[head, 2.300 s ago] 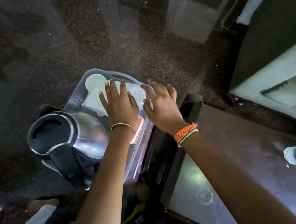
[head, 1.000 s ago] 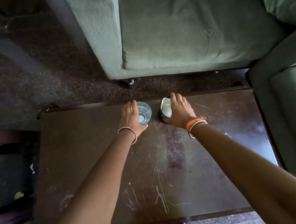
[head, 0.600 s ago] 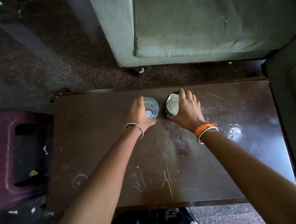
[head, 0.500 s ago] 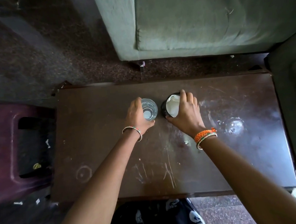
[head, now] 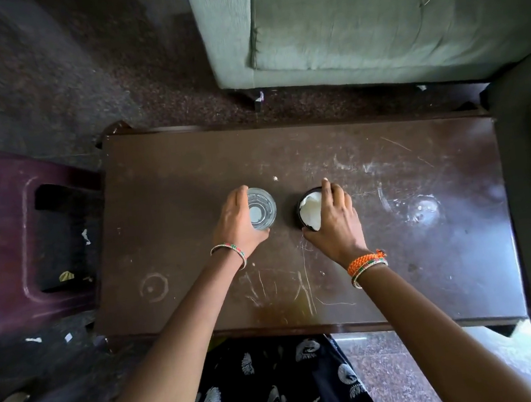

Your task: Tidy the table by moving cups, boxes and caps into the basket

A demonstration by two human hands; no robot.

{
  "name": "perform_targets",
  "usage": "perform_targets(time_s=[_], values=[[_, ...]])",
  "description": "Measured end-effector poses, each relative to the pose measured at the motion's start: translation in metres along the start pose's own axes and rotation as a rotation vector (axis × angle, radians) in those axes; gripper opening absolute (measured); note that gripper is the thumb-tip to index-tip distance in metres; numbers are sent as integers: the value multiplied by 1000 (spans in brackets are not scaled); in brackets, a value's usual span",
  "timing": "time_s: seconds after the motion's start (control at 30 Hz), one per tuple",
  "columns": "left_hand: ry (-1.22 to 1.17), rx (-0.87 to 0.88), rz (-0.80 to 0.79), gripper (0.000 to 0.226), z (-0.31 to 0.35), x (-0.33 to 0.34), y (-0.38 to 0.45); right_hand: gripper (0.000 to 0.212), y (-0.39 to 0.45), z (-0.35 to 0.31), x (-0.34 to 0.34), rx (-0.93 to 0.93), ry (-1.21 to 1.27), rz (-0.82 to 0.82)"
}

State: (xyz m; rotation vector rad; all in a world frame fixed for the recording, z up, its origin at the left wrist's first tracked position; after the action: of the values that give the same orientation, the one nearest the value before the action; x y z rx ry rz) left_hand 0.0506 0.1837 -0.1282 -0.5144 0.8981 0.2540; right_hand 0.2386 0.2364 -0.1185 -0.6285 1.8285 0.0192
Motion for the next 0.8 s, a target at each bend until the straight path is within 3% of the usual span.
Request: perform_targets(time_s=[0.53,0.73,0.8], values=[[22,33,-31,91,22,21,-28,107,-11,13,0,-12,-91,0],[78,95,-99,113,20,22,-37,116,-19,11,-9,7,-91,-8],[115,146,-64,109,29,10,-50,113,-30,1,-28,-7,-80,72]])
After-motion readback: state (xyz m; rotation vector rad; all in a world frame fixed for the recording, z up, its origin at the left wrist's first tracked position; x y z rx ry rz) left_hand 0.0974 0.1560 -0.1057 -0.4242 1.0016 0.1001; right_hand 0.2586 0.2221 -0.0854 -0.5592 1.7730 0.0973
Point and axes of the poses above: each hand's wrist, its own y-axis towards the middle knuckle, its own x-axis out of the palm, z = x × y, the point moved 9 cm from there along y, towards the middle knuckle, and after that the axes turned 7 degrees about -x, right-handed, at the moved point
